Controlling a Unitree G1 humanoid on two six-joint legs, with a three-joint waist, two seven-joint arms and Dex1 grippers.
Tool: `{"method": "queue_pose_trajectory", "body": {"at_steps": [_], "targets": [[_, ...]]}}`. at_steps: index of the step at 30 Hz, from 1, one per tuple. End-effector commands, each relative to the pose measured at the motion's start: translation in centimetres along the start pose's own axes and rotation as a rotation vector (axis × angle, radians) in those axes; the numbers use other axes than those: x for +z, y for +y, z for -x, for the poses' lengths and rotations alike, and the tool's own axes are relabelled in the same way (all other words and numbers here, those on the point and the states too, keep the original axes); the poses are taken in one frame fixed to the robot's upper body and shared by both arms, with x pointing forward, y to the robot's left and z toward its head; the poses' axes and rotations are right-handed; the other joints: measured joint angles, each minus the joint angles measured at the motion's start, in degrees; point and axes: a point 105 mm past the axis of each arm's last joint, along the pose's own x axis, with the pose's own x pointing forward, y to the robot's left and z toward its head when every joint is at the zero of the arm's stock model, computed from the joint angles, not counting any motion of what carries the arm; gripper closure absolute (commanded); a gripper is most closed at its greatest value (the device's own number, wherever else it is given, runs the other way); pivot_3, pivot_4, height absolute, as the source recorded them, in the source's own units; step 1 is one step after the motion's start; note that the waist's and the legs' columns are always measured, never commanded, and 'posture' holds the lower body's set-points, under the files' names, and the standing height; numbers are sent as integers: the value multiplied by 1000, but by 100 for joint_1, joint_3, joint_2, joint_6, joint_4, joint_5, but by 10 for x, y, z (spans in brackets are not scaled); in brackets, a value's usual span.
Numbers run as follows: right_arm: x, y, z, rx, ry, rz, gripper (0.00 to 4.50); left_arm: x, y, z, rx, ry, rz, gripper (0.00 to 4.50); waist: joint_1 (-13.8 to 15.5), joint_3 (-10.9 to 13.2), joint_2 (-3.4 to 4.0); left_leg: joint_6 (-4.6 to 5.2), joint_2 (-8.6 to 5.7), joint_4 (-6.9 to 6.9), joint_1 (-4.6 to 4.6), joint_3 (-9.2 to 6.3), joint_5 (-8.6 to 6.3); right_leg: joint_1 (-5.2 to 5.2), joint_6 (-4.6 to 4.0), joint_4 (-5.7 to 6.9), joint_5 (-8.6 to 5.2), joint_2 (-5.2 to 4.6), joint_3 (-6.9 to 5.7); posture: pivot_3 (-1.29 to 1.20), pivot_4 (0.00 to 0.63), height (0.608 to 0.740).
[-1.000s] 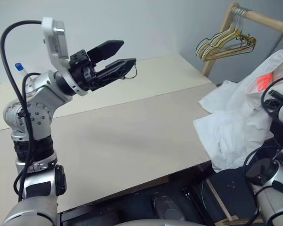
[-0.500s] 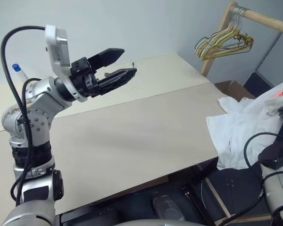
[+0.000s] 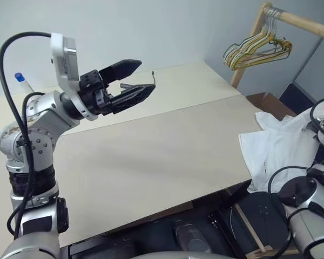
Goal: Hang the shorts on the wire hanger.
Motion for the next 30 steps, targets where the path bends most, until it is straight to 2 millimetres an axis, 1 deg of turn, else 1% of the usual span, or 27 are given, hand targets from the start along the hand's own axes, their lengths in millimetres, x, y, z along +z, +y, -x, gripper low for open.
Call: {"method": "queue_pose_trajectory", "body": {"at_steps": [1, 2, 3, 5, 8, 12, 15, 19, 21, 23, 24, 26, 28, 30], "targets": [[32, -4, 12, -73, -287, 86, 33, 8, -4, -2, -21, -8, -36, 0, 0, 0, 0, 0, 0, 0, 0, 0, 0, 1, 0, -1, 0, 0, 0, -190, 0, 740], [44, -5, 20, -124, -430, 160, 33, 8, -4, -2, -21, -7, -37, 0, -1, 0, 0, 0, 0, -1, 0, 0, 0, -1, 0, -3, 0, 0, 0, -190, 0, 740], [50, -4, 26, -149, -530, 212, 33, 7, -4, -2, -21, -6, -38, 0, -3, 0, 0, 0, 0, -2, -1, 0, 0, -1, 1, -3, 0, 0, 0, -190, 0, 740], [56, 0, 34, -161, -655, 260, 33, 7, -4, -3, -22, -8, -37, 0, -14, 2, 4, 0, 0, -6, 0, 2, -1, -3, 1, -4, -1, -1, 2, -190, 0, 740], [62, 8, 48, -159, -852, 348, 33, 5, -5, -4, -19, -14, -48, 0, -31, 2, 4, 0, 0, -8, 3, 6, -1, -2, 1, -3, -1, 0, 8, -187, 0, 740], [62, 24, 66, -86, -1036, 385, 33, 2, -3, -2, 7, -8, -57, 0, -31, 2, 4, 0, 0, -9, 10, 6, 0, 1, 1, -2, -1, 1, 9, -179, 0, 740], [56, 24, 57, -67, -995, 367, 33, 0, -4, 1, 15, 0, -61, 0, -12, 3, 2, 0, 0, -8, 11, 5, 0, 4, 1, -2, -1, 1, 10, -168, 0, 740], [53, 19, 44, -51, -925, 305, 33, 1, -4, 4, 22, 6, -68, 0, 19, 4, 1, 0, 0, -8, 10, 3, 0, 4, 0, -3, -1, 0, 8, -158, 0, 740], [52, 18, 42, -53, -918, 305, 33, 1, -5, 5, 25, 11, -70, 0, 27, 4, 1, 0, 0, -8, 10, 3, 0, 4, 0, -3, -1, 0, 8, -152, 0, 740], [53, 19, 45, -40, -933, 296, 33, 1, -5, 6, 26, 16, -73, 0, 32, 4, 1, 0, 0, -8, 10, 2, 0, 4, 0, -3, -1, 1, 7, -151, 0, 740], [56, 20, 49, -37, -960, 299, 33, 1, -5, 6, 28, 17, -75, 0, 32, 4, 1, 0, 1, -8, 11, 3, 0, 4, -1, -3, -1, 1, 8, -150, 0, 740], [63, 26, 64, 2, -1052, 298, 33, 2, -5, 7, 36, 17, -78, 0, 36, 4, 1, 0, 1, -8, 11, 3, 0, 4, -1, -3, -2, 1, 8, -148, 0, 740], [68, 47, 91, 128, -1201, 366, 33, 1, -3, 9, 55, 22, -84, 0, 42, 4, 1, 0, 1, -9, 12, 2, 0, 4, -1, -2, -2, 1, 8, -148, 0, 740], [66, 69, 114, 247, -1309, 461, 33, -4, -1, 12, 74, 41, -91, 0, 32, 4, 2, 0, 1, -10, 13, 3, 0, 4, -1, -2, -2, 1, 8, -148, 0, 740]]}}
